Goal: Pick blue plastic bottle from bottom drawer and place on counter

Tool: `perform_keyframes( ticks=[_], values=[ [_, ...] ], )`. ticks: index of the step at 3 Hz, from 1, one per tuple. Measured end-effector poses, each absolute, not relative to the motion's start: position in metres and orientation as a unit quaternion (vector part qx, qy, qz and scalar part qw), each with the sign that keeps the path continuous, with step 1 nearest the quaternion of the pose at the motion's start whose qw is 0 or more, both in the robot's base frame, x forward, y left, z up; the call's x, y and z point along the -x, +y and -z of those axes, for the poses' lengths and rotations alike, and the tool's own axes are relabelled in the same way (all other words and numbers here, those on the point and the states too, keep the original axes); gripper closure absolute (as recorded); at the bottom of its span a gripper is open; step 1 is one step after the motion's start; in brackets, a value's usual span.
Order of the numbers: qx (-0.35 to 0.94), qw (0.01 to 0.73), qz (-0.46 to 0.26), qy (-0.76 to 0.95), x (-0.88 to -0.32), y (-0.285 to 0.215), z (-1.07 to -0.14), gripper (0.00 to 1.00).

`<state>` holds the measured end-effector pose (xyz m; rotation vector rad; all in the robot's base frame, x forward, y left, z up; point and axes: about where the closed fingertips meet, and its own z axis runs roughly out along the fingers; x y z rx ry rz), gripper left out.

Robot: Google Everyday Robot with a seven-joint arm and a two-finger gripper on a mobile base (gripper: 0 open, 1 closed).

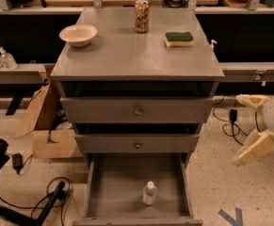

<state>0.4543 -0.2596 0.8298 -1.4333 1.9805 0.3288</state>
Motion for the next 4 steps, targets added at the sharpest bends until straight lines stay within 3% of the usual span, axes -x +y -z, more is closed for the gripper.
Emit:
perform_keyframes(
  ticks=[1, 4],
  values=[
    [0.517, 0.43, -0.193, 0.715, -0.458, -0.276, -0.803, 0.0],
    [0.52, 0.469, -0.23, 0.676, -0.455, -0.28, -0.774, 0.0]
  ],
)
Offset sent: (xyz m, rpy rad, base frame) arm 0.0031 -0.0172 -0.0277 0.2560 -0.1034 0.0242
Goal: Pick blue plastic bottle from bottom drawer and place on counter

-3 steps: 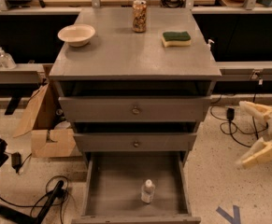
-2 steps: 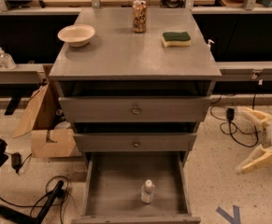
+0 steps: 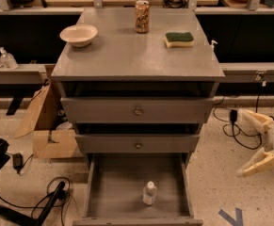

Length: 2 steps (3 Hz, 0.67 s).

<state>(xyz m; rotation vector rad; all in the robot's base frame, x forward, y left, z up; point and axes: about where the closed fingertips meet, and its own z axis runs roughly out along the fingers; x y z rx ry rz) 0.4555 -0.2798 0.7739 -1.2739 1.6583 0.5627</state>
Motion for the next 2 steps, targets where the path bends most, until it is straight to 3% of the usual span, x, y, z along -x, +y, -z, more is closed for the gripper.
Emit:
perform_keyframes(
  ticks=[2],
  values=[
    [0.48, 0.5, -0.314, 0.649, -0.469, -0.234, -0.617, 0.0]
  ],
)
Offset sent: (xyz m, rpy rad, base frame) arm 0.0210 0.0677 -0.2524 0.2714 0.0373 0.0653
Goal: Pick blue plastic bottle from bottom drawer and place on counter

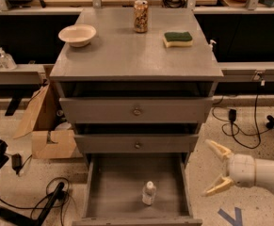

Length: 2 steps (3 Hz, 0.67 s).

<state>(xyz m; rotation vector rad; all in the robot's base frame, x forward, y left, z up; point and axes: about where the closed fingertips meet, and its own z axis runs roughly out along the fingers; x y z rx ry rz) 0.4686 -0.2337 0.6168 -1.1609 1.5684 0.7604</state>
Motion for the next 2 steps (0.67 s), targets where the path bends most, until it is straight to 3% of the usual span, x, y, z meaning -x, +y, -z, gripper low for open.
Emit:
perform_keyframes(
  ticks=[2],
  values=[
    [0.514, 0.488, -0.318, 0.63, -0.482, -0.181, -0.477, 0.0]
  ],
)
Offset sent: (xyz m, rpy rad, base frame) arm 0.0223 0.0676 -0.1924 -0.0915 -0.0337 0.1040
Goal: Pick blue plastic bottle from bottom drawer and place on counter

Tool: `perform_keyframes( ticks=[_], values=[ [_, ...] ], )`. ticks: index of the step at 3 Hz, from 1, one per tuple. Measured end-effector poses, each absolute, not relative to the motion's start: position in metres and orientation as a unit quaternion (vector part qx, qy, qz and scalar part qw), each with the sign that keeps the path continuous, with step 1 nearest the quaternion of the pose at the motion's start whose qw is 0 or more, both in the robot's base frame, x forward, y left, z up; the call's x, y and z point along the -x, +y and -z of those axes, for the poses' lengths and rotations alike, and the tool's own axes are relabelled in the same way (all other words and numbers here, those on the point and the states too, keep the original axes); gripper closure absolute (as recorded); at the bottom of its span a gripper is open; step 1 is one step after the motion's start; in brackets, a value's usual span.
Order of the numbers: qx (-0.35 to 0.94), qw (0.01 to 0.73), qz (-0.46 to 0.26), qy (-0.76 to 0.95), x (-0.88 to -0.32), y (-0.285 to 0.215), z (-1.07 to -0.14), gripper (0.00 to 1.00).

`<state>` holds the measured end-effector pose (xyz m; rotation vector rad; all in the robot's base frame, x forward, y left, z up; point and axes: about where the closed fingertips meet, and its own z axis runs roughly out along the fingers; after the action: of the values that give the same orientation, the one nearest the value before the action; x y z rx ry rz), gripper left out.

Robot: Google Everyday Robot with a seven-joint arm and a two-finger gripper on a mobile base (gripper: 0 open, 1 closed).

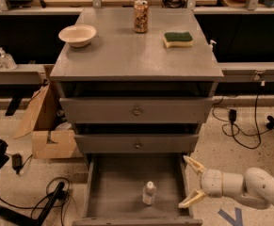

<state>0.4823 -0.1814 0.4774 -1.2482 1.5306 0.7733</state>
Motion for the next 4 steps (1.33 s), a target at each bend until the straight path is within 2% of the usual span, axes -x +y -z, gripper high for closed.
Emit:
perform_keyframes(
  ticks=[1, 4],
  values=[
    [0.512, 0.488, -0.319, 0.63, -0.483, -0.18, -0.474, 0.0],
    [0.48, 0.475, -0.355, 0.647, -0.518, -0.121, -0.327, 0.0]
  ],
)
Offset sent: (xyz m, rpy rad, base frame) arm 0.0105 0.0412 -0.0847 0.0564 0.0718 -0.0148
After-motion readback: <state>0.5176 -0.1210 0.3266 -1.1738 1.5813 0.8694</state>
